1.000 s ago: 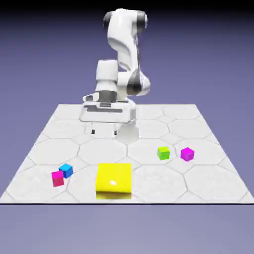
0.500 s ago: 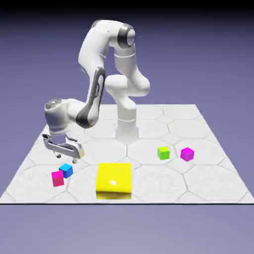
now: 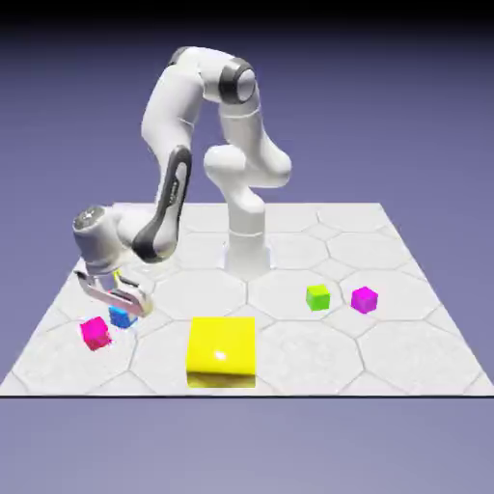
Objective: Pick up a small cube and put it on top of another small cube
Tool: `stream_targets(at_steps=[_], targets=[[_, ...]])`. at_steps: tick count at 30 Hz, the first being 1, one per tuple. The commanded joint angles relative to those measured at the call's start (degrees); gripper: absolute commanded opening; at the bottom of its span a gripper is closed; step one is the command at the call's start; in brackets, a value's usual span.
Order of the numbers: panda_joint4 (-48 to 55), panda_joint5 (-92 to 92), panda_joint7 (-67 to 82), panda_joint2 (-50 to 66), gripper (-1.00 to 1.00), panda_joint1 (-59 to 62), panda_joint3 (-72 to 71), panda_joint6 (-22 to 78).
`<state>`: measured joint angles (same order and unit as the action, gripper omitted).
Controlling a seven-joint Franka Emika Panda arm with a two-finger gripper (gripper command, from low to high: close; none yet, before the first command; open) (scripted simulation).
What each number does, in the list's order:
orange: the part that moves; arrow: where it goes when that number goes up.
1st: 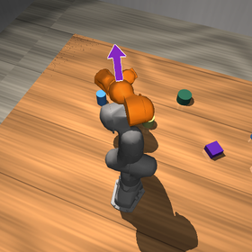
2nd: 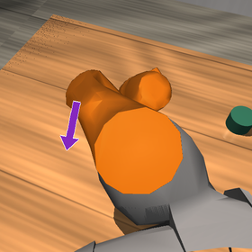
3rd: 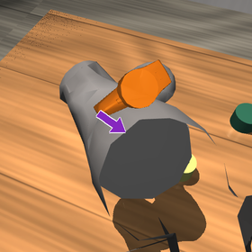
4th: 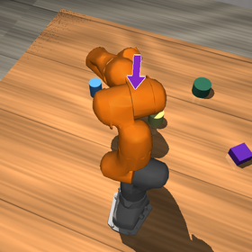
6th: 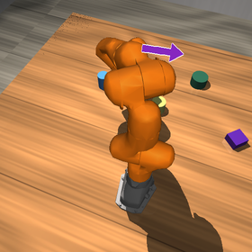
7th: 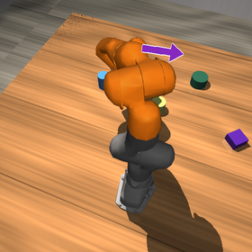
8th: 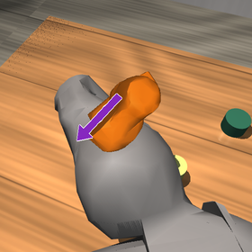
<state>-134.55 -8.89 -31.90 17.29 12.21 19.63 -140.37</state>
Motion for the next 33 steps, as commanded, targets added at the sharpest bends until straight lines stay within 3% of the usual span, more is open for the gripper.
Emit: stream_targets(at_steps=[1, 13, 26, 33], targets=[[-1.3, 0.1, 0.8, -1.5, -1.00, -1.6, -2.1, 0.0], [-16.4, -0.5, 11.2, -18.9, -1.00, -20.8, -27.0, 0.5], [-34.2, -0.2, 21.9, -37.6, -1.00, -31.7, -52.2, -0.7], [-34.9, 14.7, 11.4, -25.4, -1.00, -31.7, -47.4, -12.1]])
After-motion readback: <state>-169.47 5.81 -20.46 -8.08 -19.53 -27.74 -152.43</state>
